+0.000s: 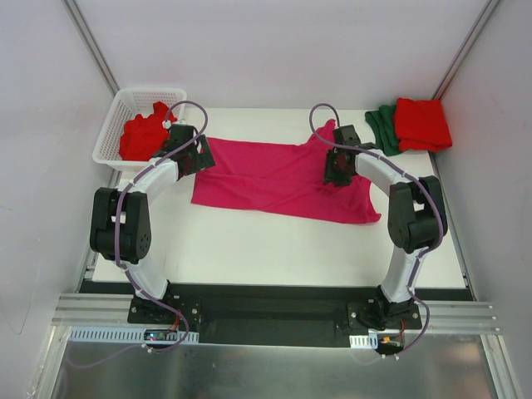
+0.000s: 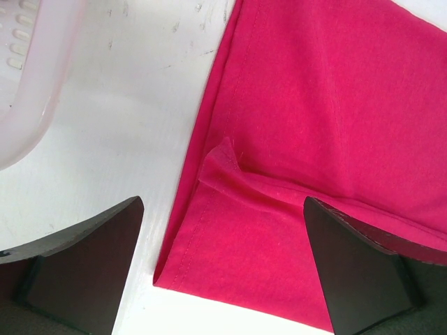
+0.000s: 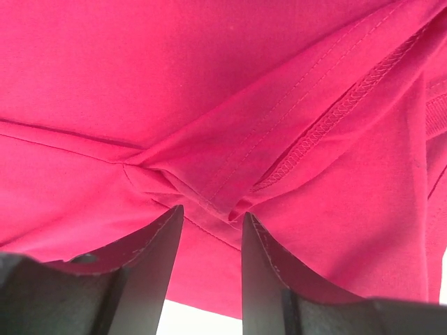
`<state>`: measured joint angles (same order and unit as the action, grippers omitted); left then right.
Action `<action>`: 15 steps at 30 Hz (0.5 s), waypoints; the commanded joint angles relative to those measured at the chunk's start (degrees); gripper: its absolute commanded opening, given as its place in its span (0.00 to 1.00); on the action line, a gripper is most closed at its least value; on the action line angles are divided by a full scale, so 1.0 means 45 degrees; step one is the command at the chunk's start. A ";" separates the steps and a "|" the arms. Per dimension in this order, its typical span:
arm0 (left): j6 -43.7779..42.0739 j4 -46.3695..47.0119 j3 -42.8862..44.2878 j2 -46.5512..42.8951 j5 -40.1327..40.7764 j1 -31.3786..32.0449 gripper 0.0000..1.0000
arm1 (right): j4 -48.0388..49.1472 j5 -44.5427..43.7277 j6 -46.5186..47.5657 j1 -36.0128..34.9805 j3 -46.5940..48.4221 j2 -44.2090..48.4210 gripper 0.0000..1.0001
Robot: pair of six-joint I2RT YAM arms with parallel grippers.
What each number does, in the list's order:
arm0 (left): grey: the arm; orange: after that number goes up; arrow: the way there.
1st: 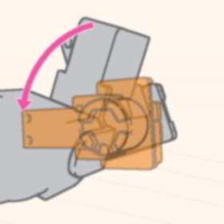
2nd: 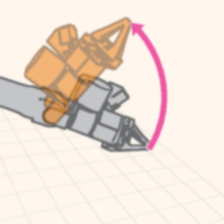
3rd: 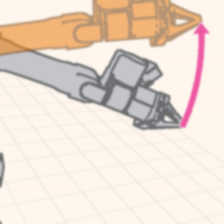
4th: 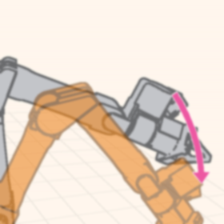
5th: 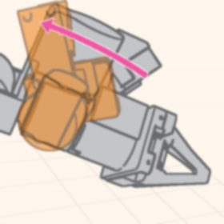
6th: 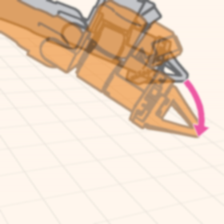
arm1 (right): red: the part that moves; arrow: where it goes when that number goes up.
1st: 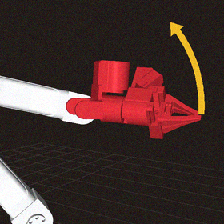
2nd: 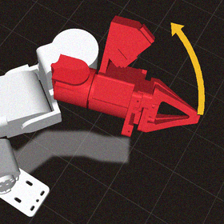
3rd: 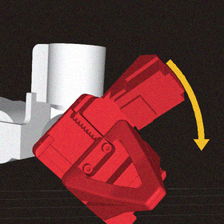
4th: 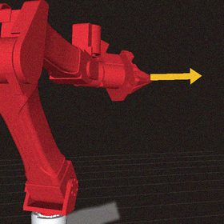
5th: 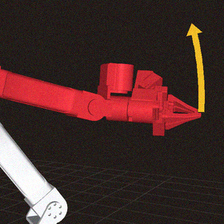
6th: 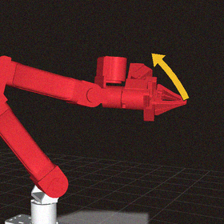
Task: Fold and stack the t-shirts
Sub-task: Fold the flattened tshirt in 1/3 of the way
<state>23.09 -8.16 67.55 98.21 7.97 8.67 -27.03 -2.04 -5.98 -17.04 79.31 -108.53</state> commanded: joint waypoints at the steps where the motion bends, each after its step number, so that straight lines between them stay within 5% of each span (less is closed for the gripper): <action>1: -0.0249 0.0193 0.0009 -0.0361 0.0163 0.0086 0.99 | 0.0205 0.0220 -0.0137 -0.0081 0.0208 -0.0237 0.42; 12: -0.0229 0.0193 -0.0011 -0.0302 0.0144 0.0086 0.99 | 0.0205 0.0259 -0.0175 -0.0062 0.0149 -0.0335 0.38; 15: -0.0210 0.0213 -0.0050 -0.0321 0.0183 0.0086 0.99 | 0.0225 0.0337 -0.0175 -0.0081 0.0149 -0.0355 0.27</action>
<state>23.07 -8.12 67.55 98.21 7.99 8.67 -26.61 -1.41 -6.02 -17.12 79.31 -109.80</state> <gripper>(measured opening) 0.993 0.325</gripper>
